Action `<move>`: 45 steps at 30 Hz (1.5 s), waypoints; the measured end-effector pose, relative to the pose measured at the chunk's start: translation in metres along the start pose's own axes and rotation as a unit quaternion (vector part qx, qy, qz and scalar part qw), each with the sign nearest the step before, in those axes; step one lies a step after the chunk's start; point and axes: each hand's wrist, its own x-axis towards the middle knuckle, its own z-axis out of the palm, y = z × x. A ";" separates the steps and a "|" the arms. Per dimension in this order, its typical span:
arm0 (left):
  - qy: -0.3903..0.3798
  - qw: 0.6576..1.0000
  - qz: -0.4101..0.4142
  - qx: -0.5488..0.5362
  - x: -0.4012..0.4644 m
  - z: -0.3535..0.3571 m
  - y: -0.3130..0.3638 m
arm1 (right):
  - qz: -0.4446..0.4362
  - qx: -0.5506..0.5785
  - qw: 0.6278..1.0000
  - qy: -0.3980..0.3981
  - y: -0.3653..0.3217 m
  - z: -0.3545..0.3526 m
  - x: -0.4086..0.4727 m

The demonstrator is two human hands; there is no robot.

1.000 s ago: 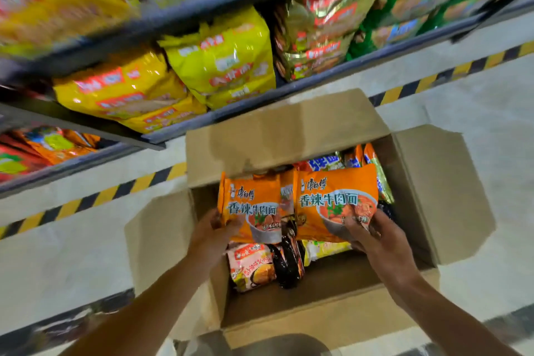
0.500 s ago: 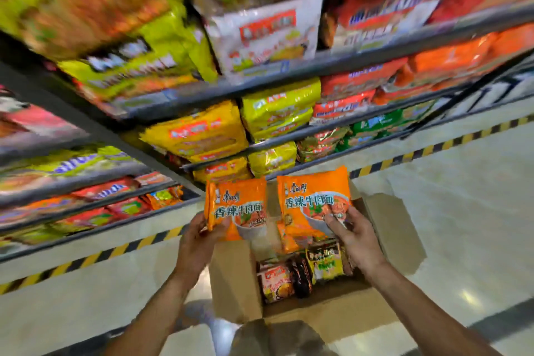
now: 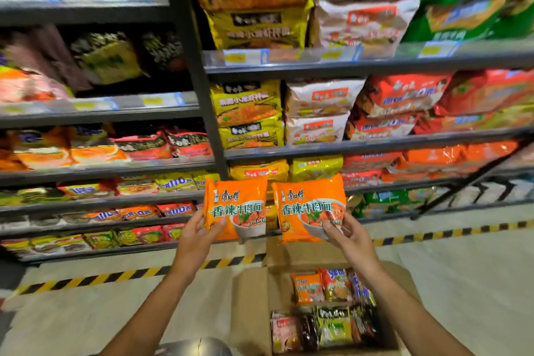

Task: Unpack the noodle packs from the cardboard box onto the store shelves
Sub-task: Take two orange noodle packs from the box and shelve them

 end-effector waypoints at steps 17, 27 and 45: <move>0.160 0.981 0.100 -0.046 -0.187 -0.106 0.079 | -0.130 0.074 0.980 -0.129 -0.098 0.056 -0.100; 0.229 0.958 0.142 -0.100 -0.237 -0.245 0.085 | -0.178 0.047 0.966 -0.181 -0.152 0.187 -0.150; 0.275 0.930 0.220 -0.106 -0.233 -0.528 0.118 | -0.201 0.081 0.948 -0.231 -0.238 0.487 -0.193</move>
